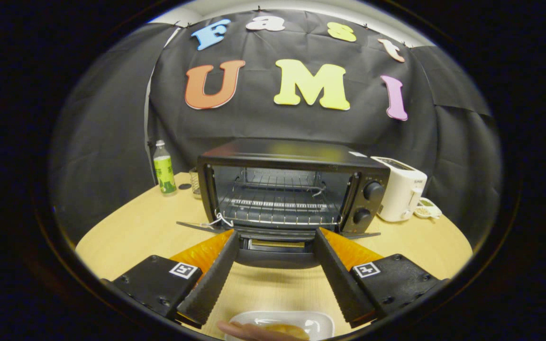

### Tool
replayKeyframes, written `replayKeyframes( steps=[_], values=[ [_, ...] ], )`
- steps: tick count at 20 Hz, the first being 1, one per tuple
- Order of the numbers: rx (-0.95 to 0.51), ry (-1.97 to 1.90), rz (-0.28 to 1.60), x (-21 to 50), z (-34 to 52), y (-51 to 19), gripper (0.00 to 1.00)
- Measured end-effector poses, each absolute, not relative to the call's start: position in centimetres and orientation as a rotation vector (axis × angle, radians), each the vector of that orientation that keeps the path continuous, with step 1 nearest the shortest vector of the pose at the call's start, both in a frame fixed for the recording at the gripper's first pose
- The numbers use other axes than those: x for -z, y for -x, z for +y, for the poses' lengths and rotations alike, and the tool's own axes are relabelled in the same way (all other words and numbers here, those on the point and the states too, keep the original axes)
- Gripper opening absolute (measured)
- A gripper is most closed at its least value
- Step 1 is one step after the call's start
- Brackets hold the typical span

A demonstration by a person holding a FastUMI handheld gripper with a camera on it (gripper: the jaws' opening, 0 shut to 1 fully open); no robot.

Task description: Open the toaster oven, put the food inside, and close the toaster oven door.

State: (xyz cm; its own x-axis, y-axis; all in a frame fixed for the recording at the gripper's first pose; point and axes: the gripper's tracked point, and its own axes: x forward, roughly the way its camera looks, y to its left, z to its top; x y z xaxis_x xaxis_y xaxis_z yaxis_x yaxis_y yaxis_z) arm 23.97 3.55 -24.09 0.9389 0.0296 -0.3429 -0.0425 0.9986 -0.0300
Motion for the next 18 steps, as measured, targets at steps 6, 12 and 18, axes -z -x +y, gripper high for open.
replayKeyframes(
  steps=[6,12,18],
  values=[
    [-0.013,-0.009,0.439,26.4,3.4,-22.3,1.0],
    [-0.014,0.084,0.303,22.4,3.5,-19.3,1.0],
    [-0.024,0.058,0.355,23.8,3.9,-17.1,1.0]
  ],
)
